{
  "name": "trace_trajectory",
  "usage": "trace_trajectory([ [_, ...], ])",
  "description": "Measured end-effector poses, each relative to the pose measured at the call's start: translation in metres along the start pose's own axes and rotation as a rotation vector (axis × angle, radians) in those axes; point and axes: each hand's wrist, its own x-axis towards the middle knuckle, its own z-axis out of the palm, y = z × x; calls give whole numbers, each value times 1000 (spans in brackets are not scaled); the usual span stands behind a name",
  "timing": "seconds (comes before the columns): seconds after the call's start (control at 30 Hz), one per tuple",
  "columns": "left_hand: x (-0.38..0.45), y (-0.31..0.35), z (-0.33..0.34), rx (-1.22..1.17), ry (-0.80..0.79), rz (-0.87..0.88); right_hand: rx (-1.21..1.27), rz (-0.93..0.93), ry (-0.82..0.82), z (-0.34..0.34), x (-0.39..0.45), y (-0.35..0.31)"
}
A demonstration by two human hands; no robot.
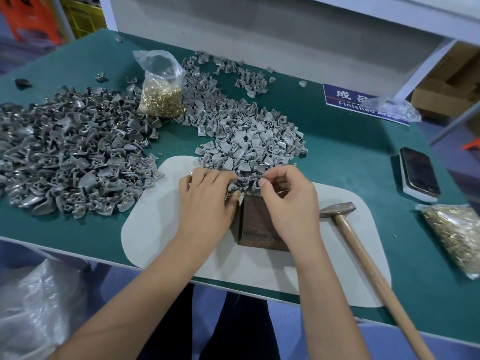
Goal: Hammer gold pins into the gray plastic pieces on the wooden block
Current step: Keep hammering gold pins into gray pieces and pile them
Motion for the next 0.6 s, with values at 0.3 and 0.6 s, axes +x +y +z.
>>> trace_trajectory([
  [0.3, -1, 1, -4, -30, -5, 19, -25, -19, -25, 1, 0, 0],
  [0.6, -3, 2, -6, -139, 73, 86, -14, -54, -38, 2, 0, 1],
])
